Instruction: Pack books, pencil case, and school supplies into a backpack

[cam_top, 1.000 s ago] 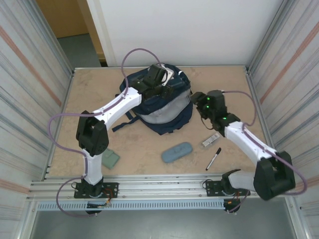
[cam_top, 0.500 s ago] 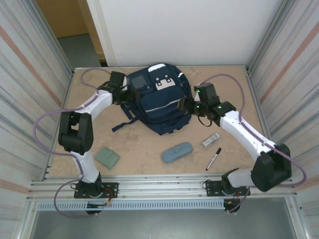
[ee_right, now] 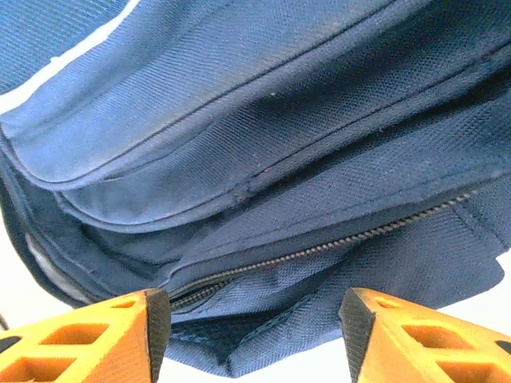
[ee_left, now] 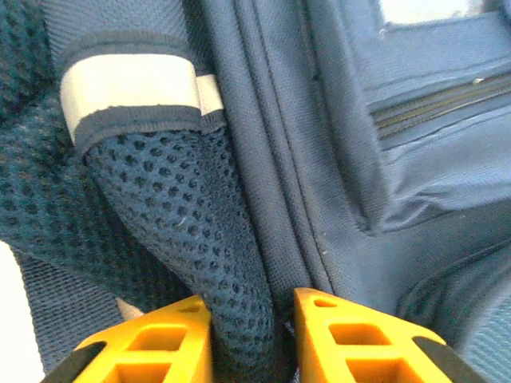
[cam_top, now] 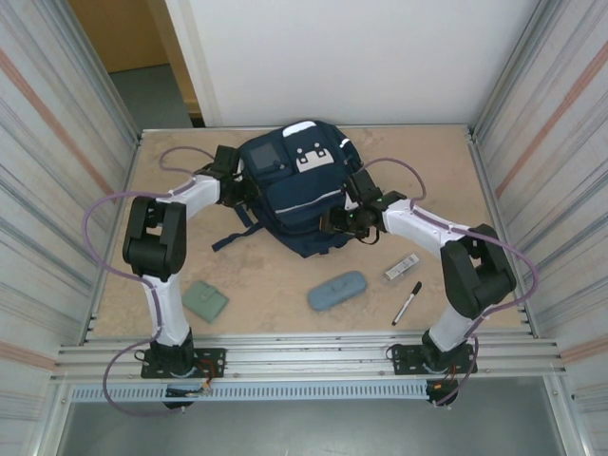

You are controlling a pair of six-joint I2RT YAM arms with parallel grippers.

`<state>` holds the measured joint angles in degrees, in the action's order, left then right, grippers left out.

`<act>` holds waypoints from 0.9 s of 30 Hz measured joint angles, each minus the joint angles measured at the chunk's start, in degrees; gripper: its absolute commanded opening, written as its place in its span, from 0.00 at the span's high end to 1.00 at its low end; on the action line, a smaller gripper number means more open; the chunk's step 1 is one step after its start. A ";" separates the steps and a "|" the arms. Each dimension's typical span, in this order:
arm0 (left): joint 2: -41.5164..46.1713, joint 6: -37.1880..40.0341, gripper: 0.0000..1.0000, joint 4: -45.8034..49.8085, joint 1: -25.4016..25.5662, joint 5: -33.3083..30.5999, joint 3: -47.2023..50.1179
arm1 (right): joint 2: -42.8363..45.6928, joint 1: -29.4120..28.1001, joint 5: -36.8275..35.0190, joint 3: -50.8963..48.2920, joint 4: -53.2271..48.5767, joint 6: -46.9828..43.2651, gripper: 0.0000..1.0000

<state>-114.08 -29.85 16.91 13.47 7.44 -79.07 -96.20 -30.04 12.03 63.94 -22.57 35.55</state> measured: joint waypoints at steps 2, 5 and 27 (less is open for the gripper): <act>0.31 -1.01 0.92 -1.22 -0.02 -0.46 0.55 | -1.18 0.04 -0.02 0.00 0.96 0.00 0.44; 1.73 -2.89 1.00 -4.44 -0.42 -0.57 4.00 | -3.19 0.74 0.24 0.44 2.19 0.20 0.53; 9.09 -20.65 0.79 -17.22 3.87 6.54 19.28 | -5.66 17.53 -0.04 5.20 9.11 -5.97 0.45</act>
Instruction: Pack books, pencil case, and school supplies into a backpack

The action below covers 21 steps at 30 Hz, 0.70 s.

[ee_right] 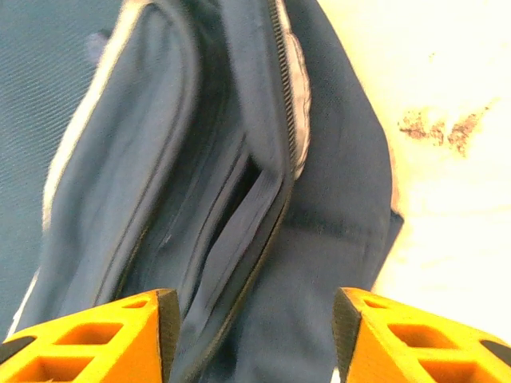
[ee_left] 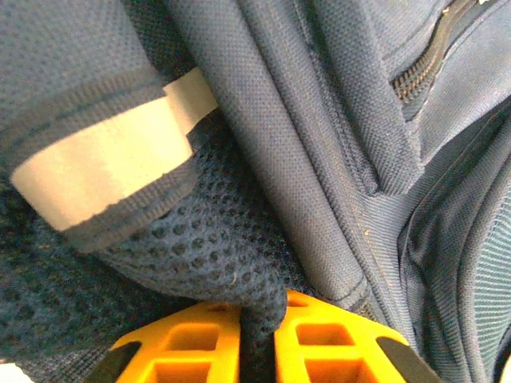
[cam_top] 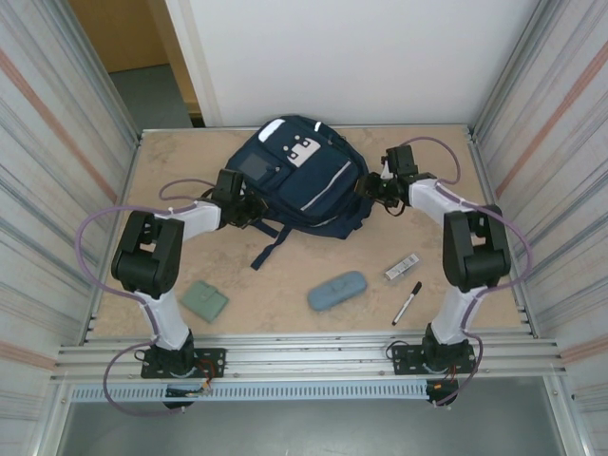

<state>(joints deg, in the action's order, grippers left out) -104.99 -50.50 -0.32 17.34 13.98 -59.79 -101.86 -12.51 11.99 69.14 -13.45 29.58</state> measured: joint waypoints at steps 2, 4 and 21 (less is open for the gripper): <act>0.17 -0.26 0.70 0.04 0.02 -0.09 0.11 | 5.31 -1.27 -1.68 -2.71 -0.09 -0.37 0.45; 0.37 -0.02 0.66 0.15 0.02 -0.33 0.13 | 10.69 -3.21 -3.17 -4.83 -0.04 -0.68 0.44; -3.39 5.55 0.97 5.64 -0.50 -5.73 -6.08 | 6.08 -17.75 -5.95 -7.61 -0.07 -0.63 0.46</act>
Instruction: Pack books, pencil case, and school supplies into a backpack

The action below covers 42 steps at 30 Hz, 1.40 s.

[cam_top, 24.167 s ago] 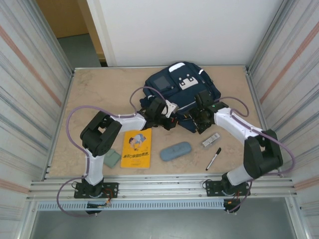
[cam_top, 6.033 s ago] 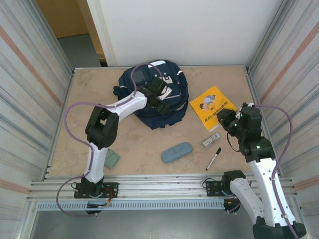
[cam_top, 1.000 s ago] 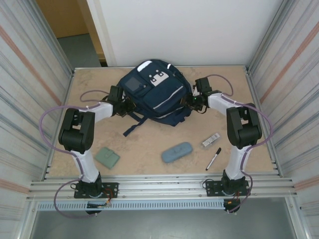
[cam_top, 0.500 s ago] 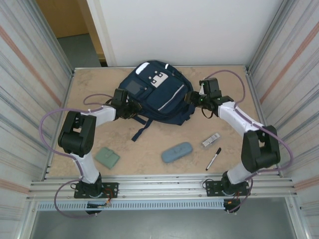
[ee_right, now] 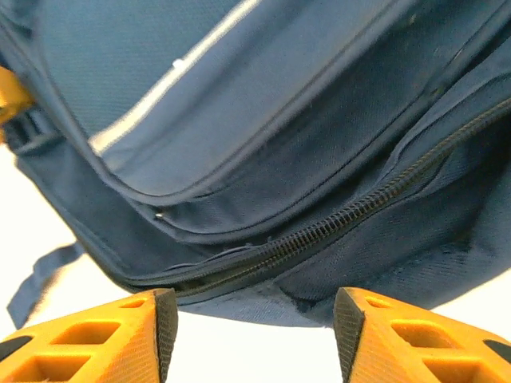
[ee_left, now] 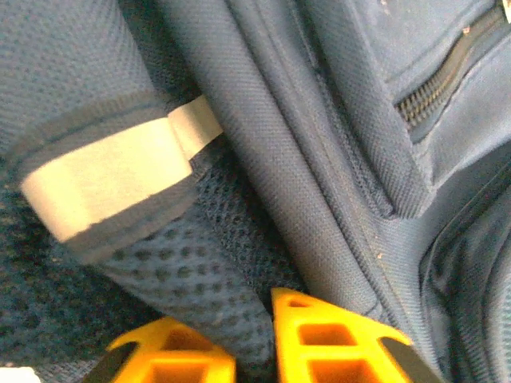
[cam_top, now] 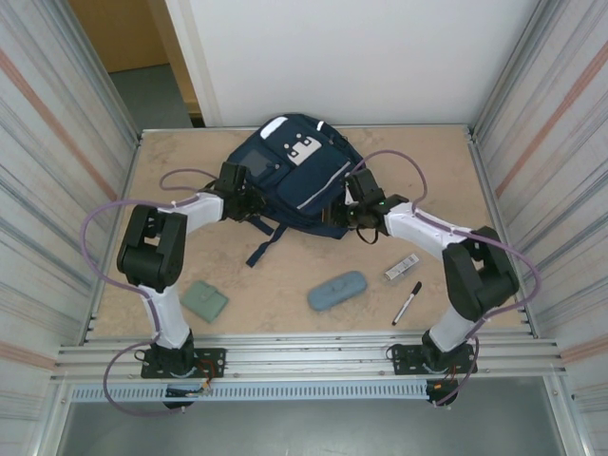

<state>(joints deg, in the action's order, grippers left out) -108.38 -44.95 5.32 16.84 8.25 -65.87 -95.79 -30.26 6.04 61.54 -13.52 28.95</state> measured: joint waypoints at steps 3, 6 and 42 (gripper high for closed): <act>0.96 -0.17 1.00 -1.07 0.11 0.04 1.16 | -3.63 -0.52 -0.07 0.20 1.22 0.81 0.48; 3.72 -0.31 1.00 -1.75 0.90 -0.87 3.89 | -7.21 -0.44 -0.33 2.75 1.75 0.98 0.49; 15.02 -15.58 1.00 -5.20 14.40 -5.81 14.14 | 13.20 -11.61 6.25 -20.61 33.83 -19.04 0.34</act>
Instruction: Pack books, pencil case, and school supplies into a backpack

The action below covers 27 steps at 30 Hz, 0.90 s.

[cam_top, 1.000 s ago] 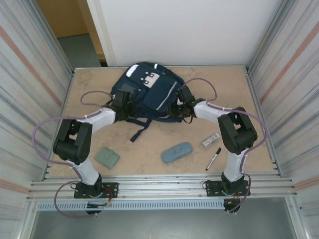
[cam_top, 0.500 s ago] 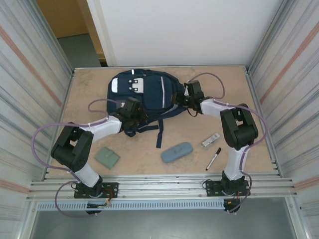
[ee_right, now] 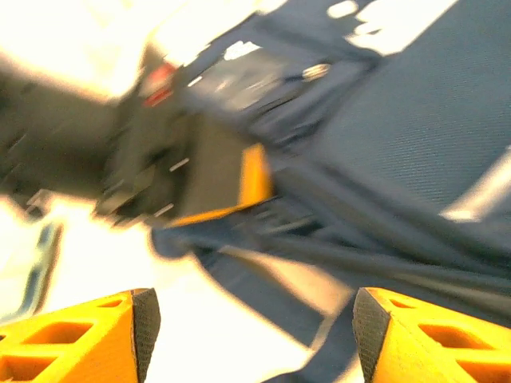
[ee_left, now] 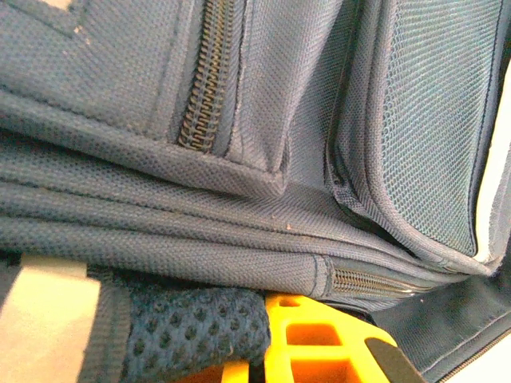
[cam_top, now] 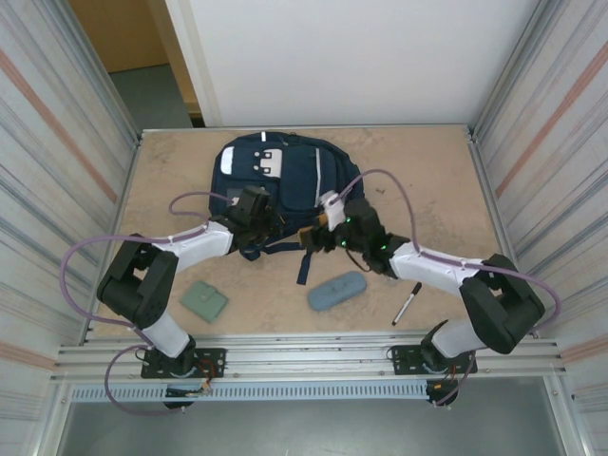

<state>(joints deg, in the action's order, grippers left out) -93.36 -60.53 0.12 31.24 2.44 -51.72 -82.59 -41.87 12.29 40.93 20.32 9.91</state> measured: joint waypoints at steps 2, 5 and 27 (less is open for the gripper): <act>0.07 -0.44 1.00 0.00 0.02 0.00 0.00 | -1.97 -3.15 1.40 -2.03 4.57 -3.26 0.34; 0.50 -1.20 1.00 -0.13 0.02 0.02 0.24 | -6.84 -5.09 1.99 -6.14 14.10 -7.10 0.35; 7.34 -4.46 1.00 -6.84 0.66 0.72 6.49 | -34.86 -9.55 -18.10 -1.14 51.23 -7.10 0.52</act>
<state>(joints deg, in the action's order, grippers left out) -86.02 -64.99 -6.72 31.90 3.16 -45.23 -117.45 -51.42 -5.80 39.79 71.55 2.81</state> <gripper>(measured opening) 0.083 0.510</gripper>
